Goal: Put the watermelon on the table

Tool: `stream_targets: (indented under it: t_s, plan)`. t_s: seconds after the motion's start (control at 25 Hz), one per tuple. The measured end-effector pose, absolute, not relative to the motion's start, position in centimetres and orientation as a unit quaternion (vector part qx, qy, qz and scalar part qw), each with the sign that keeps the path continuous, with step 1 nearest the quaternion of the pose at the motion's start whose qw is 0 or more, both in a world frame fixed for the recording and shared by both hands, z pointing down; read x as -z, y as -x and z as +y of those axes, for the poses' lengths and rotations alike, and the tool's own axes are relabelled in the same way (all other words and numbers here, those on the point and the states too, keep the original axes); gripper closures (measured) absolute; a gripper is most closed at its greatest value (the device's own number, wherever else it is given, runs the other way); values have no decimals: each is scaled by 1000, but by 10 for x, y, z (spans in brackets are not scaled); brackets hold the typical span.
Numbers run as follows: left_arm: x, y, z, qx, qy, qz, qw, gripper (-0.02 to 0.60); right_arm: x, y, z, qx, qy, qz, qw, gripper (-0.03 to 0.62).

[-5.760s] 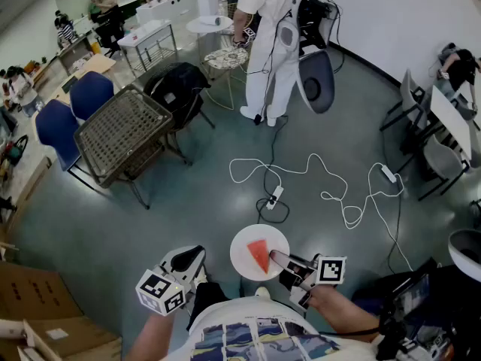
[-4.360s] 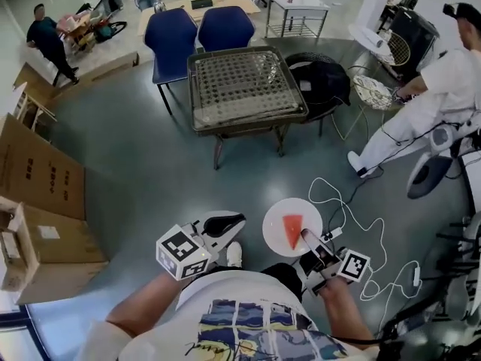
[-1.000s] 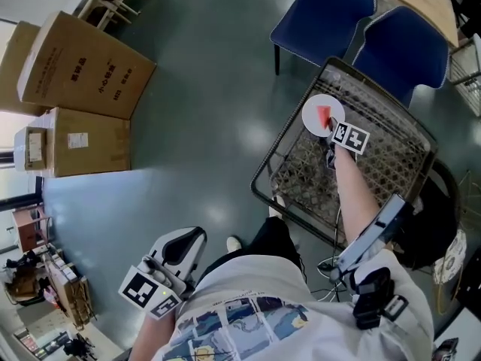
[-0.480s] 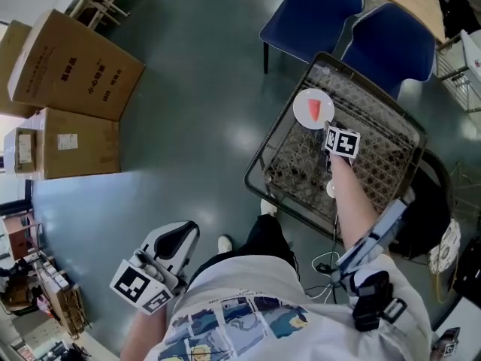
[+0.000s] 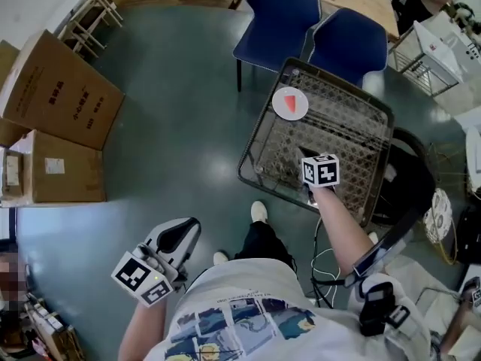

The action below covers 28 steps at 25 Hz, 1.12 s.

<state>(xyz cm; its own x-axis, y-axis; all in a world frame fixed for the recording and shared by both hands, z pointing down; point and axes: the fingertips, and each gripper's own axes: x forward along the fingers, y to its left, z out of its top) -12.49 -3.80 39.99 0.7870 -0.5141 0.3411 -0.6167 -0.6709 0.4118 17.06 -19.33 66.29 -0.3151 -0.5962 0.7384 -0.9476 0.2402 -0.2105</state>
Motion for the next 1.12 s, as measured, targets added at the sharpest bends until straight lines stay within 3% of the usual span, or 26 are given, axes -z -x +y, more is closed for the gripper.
stream_targets:
  t_s: [0.64, 1.12]
  plan:
    - [-381, 242, 142, -80, -941, -246, 221, 555, -493, 53, 96, -221, -448, -839, 218, 583]
    - [-366, 231, 200, -85, -956, -191, 205, 555, -425, 115, 199, -150, -417, -873, 204, 583]
